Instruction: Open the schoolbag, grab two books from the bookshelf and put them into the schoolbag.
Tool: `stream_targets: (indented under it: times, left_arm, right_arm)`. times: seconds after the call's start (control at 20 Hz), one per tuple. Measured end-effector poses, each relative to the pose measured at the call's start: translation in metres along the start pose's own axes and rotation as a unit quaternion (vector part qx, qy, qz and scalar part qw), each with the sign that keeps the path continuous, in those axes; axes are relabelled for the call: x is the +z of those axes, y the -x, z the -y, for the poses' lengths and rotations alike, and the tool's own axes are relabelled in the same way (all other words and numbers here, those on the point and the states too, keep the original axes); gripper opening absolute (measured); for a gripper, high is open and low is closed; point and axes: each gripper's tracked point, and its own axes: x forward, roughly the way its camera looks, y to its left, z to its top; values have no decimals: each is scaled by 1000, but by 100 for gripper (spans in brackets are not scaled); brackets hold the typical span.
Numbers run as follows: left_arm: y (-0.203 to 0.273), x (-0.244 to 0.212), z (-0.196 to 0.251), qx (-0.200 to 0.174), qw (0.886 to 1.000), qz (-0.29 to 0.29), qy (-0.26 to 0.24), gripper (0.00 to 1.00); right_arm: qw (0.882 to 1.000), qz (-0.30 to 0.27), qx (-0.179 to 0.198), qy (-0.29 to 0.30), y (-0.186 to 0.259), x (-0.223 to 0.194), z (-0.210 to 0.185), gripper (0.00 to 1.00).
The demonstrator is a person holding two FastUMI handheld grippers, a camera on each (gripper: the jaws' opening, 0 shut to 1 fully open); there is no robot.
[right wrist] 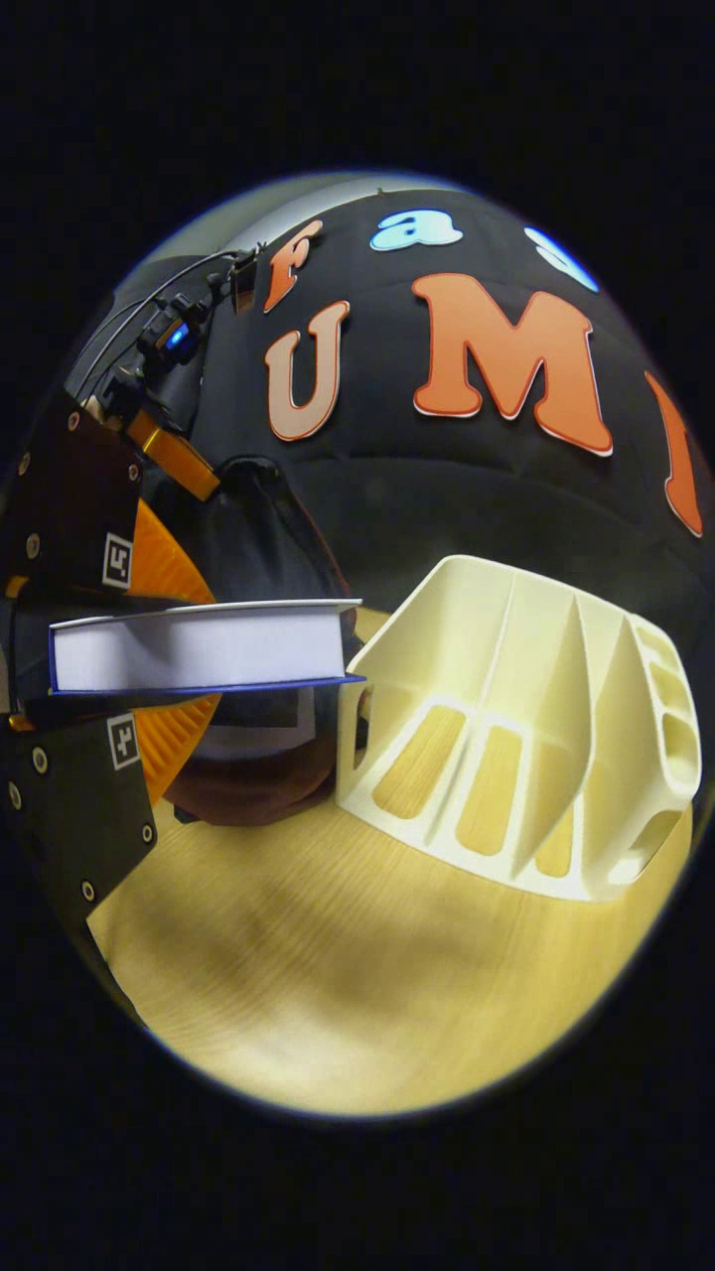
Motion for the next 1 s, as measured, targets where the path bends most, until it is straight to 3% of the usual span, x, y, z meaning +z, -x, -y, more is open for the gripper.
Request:
stream_targets:
  times: [0.6,0.8,0.85,1.0]
  left_arm:
    - [11,15,39,-21,998,16,-59,1]
    - [9,13,42,-21,998,14,-64,1]
    - [9,13,42,-23,998,14,-59,1]
    - [7,9,39,-27,999,10,-37,1]
  right_arm:
    - [996,60,47,-43,-108,-2,-15,31]
    - [997,52,25,-48,-121,-12,-10,33]
    - [998,47,5,-52,-121,-13,-6,34]
    - [996,32,-53,-60,-116,-19,15,49]
